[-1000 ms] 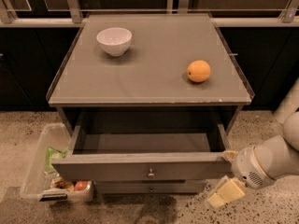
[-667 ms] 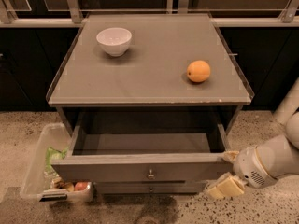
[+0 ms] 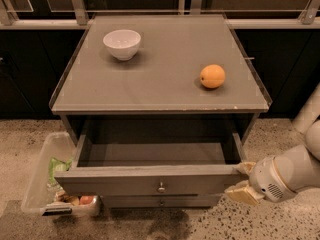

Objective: Close top drawer

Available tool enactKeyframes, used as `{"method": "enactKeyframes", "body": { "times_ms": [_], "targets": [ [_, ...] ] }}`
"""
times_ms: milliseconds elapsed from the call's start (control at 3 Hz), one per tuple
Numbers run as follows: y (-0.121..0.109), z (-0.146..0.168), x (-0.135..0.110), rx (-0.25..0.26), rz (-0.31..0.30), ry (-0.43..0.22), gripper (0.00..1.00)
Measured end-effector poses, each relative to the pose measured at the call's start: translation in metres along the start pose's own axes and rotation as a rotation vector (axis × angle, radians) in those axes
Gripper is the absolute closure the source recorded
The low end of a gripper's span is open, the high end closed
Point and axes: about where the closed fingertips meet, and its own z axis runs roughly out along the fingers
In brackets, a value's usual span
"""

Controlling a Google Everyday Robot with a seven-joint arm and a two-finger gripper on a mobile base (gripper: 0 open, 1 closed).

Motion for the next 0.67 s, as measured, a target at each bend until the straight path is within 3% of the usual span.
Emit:
{"method": "enactKeyframes", "body": {
  "times_ms": [333,667],
  "targets": [
    [0.0016,-0.0045,-0.0027,0.000,0.000,0.000,1.00],
    [0.0016,-0.0077,-0.0025,0.004,-0.001,0.000,1.00]
  ]
}}
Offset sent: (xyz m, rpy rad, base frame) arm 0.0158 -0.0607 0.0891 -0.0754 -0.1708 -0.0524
